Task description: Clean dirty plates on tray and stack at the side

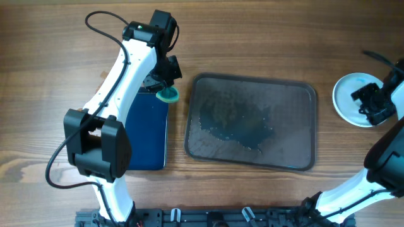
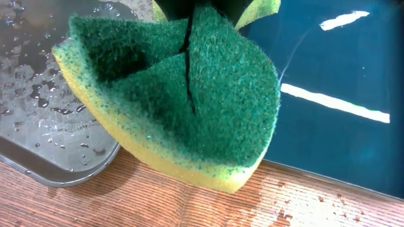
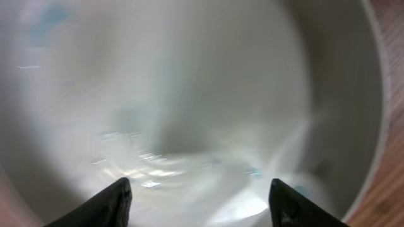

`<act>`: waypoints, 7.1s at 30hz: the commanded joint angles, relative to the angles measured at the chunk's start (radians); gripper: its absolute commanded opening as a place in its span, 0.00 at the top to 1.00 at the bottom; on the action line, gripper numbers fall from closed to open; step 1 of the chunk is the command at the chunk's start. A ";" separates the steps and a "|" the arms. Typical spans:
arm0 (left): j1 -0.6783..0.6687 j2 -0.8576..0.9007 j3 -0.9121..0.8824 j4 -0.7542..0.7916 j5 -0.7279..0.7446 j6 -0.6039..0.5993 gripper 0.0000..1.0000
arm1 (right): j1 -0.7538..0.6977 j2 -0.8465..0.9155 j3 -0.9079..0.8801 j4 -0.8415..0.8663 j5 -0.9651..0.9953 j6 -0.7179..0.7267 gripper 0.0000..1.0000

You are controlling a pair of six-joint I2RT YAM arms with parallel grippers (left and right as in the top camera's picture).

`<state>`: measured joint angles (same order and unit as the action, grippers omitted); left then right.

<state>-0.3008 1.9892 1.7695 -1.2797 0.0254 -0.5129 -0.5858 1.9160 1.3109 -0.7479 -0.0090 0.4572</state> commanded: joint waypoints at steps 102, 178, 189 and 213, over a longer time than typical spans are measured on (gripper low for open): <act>-0.123 -1.446 -0.492 -0.154 -0.292 0.087 0.00 | 0.337 -1.016 0.035 -0.275 -0.438 -0.821 0.00; -0.123 -1.446 -0.492 -0.154 -0.292 0.087 0.00 | 0.536 -1.913 -1.307 0.763 -0.180 -0.309 0.00; -0.123 -1.446 -0.492 -0.154 -0.292 0.087 0.00 | 0.536 -1.913 -1.306 0.758 -0.169 -0.558 0.00; -0.123 -1.446 -0.492 -0.154 -0.292 0.087 0.00 | 0.536 -1.912 -1.306 0.761 -0.168 -0.529 0.00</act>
<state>-0.4179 0.5476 1.2747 -1.4364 -0.2504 -0.4454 -0.0547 0.0174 0.0063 0.0078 -0.1680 -0.0624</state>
